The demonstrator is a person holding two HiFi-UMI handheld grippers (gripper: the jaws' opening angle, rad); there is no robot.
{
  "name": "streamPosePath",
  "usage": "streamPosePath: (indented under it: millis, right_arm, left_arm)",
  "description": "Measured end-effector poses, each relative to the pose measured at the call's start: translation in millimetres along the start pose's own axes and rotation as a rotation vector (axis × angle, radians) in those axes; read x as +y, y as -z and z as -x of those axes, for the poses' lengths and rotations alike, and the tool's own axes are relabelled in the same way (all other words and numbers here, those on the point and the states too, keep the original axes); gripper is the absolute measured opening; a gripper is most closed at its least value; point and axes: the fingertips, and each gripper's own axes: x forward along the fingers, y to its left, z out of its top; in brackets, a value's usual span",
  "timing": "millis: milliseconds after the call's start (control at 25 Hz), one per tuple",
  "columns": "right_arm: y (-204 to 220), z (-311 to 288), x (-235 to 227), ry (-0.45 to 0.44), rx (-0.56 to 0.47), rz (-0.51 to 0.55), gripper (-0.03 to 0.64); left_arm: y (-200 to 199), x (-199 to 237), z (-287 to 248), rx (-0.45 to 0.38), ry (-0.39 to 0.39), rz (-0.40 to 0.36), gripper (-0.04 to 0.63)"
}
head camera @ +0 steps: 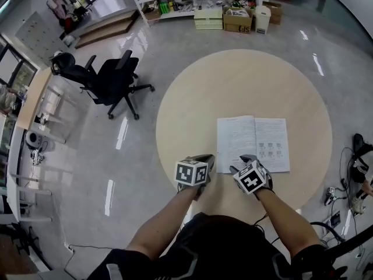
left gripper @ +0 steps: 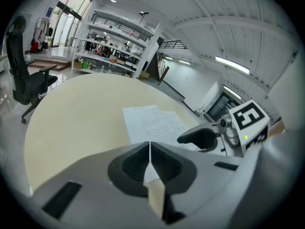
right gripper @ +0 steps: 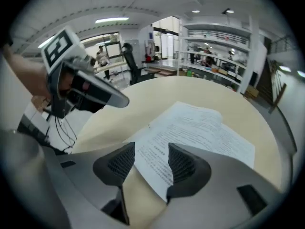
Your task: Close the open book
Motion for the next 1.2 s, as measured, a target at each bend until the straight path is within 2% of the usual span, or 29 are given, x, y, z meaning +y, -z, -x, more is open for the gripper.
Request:
streamPosePath:
  millis: [200,320,920,960,1000,1200]
  right_arm:
    - [18.2,-24.3,38.5,0.008,0.097,0.409,0.213]
    - [26.1,-36.5,46.6,0.023,0.133,0.534,0.216]
    - [33.2,-43.5,36.9,0.111,0.142,0.810,0.215]
    - [32.9,-43.5,37.3,0.118,0.144,0.832,0.207]
    - [32.0,-44.4,37.9,0.127,0.146,0.843,0.171]
    - [25.9,-45.1,46.8,0.146,0.113,0.832,0.098]
  left_arm:
    - [14.1,3.6,1.1,0.017,-0.005,0.002,-0.014]
    - [18.7,7.7,5.9,0.022,-0.006,0.009,-0.014]
    - [20.0,10.1,5.6,0.006,0.014,0.049,-0.014]
    - [18.5,9.7,6.0,0.005,0.017,0.047,-0.014]
    - [16.9,10.4,7.2,0.002,0.019,0.045,-0.014]
    - [11.3,13.6,13.2,-0.010,0.020,0.037,-0.014]
